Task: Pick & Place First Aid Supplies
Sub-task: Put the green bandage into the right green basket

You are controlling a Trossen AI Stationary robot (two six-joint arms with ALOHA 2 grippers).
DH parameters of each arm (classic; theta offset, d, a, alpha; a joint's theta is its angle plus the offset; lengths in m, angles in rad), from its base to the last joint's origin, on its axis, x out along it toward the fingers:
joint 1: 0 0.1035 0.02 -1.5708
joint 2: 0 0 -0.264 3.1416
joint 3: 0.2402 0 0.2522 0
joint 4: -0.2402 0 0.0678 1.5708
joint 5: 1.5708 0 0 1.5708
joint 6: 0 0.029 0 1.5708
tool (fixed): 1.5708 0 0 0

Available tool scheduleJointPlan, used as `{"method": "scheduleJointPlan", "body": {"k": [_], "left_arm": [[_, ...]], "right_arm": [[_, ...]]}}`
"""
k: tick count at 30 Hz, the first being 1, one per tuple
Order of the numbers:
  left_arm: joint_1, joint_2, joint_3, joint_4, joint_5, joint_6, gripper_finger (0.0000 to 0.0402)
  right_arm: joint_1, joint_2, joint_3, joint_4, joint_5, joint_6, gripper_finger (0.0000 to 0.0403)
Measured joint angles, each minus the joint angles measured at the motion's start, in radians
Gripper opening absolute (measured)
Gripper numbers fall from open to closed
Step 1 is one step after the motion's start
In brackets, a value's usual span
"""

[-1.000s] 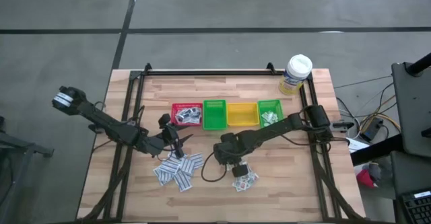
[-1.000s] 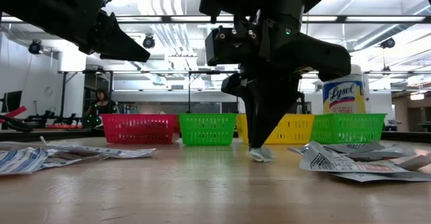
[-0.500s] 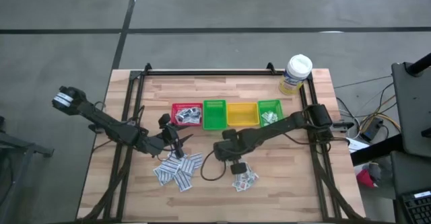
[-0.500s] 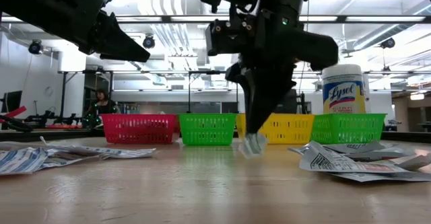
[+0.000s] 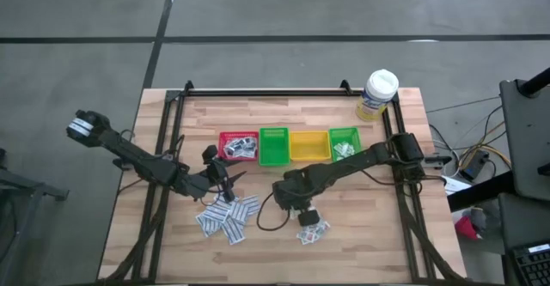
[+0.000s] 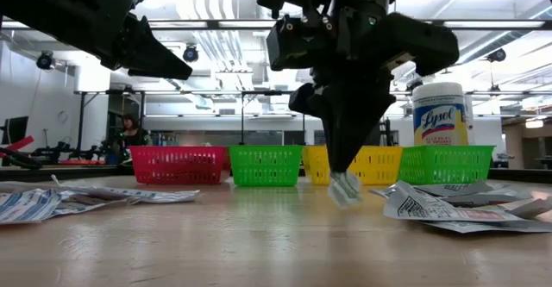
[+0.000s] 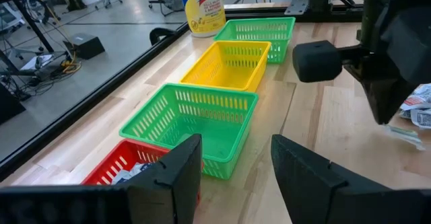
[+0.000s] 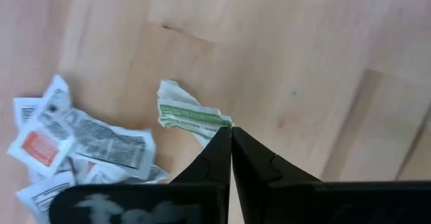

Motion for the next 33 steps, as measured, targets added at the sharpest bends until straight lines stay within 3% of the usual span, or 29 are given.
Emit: {"method": "scheduleJointPlan", "body": {"k": [33], "left_arm": [[0.0,0.0,0.0,0.0,0.0,-0.003,0.0181]], "right_arm": [[-0.003,0.002,-0.055,0.124,-0.041,-0.071,0.0018]]}}
